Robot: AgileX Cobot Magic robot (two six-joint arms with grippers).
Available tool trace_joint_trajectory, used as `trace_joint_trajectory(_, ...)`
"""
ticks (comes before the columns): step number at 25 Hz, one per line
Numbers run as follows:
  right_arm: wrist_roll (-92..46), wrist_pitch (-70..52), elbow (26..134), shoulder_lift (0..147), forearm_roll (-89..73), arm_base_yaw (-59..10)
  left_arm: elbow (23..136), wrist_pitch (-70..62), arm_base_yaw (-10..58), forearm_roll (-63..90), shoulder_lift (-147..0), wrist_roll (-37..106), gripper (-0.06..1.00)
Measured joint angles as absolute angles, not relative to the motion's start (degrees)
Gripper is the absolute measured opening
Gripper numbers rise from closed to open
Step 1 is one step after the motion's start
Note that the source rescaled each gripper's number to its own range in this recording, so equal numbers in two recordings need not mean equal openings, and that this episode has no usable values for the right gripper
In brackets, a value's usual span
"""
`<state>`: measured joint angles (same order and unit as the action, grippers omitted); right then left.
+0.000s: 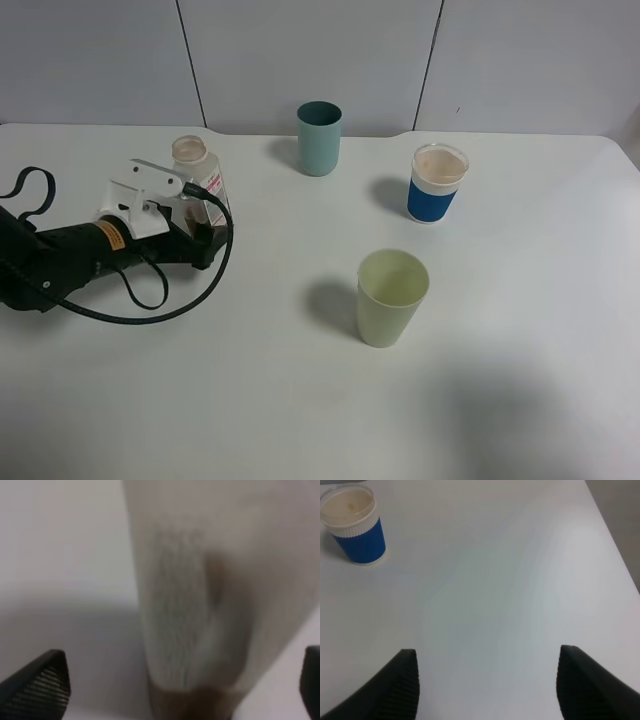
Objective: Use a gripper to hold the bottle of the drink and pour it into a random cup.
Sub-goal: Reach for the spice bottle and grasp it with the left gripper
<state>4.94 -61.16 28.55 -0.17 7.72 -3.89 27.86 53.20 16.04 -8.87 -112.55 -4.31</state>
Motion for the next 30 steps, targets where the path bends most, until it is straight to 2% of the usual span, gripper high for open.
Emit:
trace_joint_trajectory(16, 4.94, -61.16, 28.55, -0.17, 7.72, -3.89, 33.27, 53.41, 16.04, -8.87, -115.01, -4.32, 0.92)
trace_joint_trajectory(19, 4.94, -61.16, 28.55, -0.17, 7.72, -3.89, 33.27, 53.41, 16.04, -8.87, -115.01, -4.37, 0.89)
trace_joint_trajectory(20, 4.94, -61.16, 28.55, -0.17, 7.72, -3.89, 33.27, 53.41, 16.04, -8.87, -115.01, -4.51, 0.84)
trace_joint_trajectory(22, 4.94, -61.16, 28.55, -0.17, 7.72, -3.89, 33.27, 53.28, 16.04, -8.87, -115.01, -5.52, 0.67)
trace_joint_trajectory(23, 4.94, -61.16, 28.55, -0.17, 7.72, -3.89, 33.27, 53.02, 16.04, -8.87, -115.01, -6.71, 0.51)
trace_joint_trajectory(25, 4.94, -61.16, 28.55, -0.17, 7.72, -3.89, 33.27, 52.55, 16.04, -8.96, -115.01, -9.5, 0.13)
trace_joint_trajectory(26, 4.94, -61.16, 28.55, -0.17, 7.72, -3.89, 33.32, 52.51, 16.04, -8.89, -115.01, -10.55, 0.0)
trace_joint_trajectory(30, 4.94, -61.16, 28.55, -0.17, 7.72, -3.89, 33.34, 52.51, 16.04, -8.82, -115.01, -11.57, 0.05)
